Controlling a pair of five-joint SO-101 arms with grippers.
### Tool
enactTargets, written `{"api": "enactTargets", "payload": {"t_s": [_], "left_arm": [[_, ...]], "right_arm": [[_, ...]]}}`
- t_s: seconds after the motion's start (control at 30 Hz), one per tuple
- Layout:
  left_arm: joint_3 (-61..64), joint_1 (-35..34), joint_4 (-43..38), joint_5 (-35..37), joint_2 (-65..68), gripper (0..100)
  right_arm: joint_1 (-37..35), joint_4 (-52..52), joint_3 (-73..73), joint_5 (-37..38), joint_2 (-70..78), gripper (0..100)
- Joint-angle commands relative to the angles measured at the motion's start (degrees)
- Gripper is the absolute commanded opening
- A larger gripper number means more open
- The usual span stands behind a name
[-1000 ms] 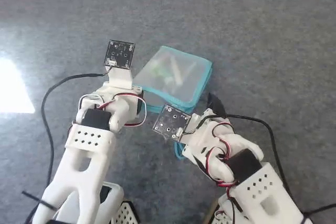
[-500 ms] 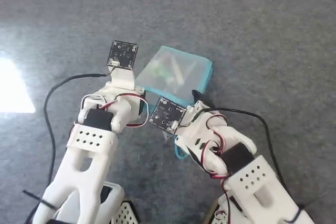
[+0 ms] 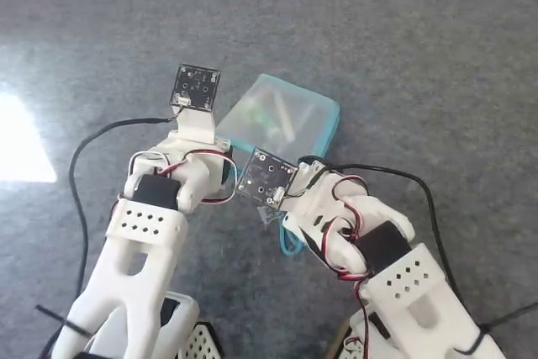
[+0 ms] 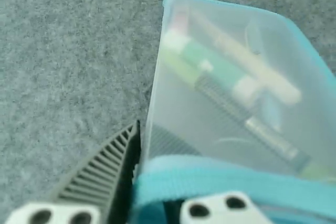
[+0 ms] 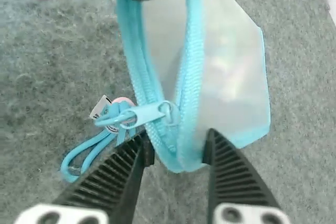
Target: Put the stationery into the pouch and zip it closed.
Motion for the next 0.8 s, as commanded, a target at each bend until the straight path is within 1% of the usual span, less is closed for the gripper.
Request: {"api": "enactTargets", "payload": {"t_s": [0.0, 0.1, 0.13, 0.27, 0.3, 0.37, 0.43, 0.57, 0.63, 0.73, 0.77], "left_arm": [[-1.5, 2.3, 0.2, -0.1, 0.2, 1], [-1.9, 2.0, 0.2, 0.0, -0.4, 2], [-2.4, 0.9, 0.3, 0.0, -0.7, 4], [-7.3, -9.2, 2.7, 0.3, -4.6, 20], [-8.1, -11.2, 4.1, 0.3, -6.4, 22], [-9.8, -13.6, 8.3, 0.1, -11.3, 22], [-11.5, -14.1, 13.6, -0.3, -17.8, 22], [-12.5, -13.3, 23.6, -6.1, -31.5, 22], [-12.2, -11.2, 27.3, -8.1, -35.3, 22], [-10.4, -5.3, 29.0, -9.8, -36.5, 22], [-10.3, -4.7, 29.0, -9.8, -36.5, 22]], "right_arm": [[0.4, -1.3, -3.9, 0.2, 1.3, 0.4], [2.2, -2.4, -4.9, 0.1, 2.5, 0.5], [2.9, -2.3, -5.8, 0.1, 3.0, 0.9], [5.4, -2.7, -8.8, -0.8, 5.3, 0.8], [5.8, -2.7, -9.6, -1.3, 5.9, 0.8], [6.0, -2.7, -11.2, -1.6, 7.4, 0.8], [6.0, -2.7, -13.0, -2.7, 9.2, 0.8], [6.1, -2.6, -18.0, -6.2, 13.8, 0.8], [6.1, -2.2, -20.8, -8.4, 16.5, 0.8], [5.8, -2.2, -23.9, -10.7, 20.4, 0.8], [5.8, -2.1, -24.5, -11.3, 21.6, 0.8]]}}
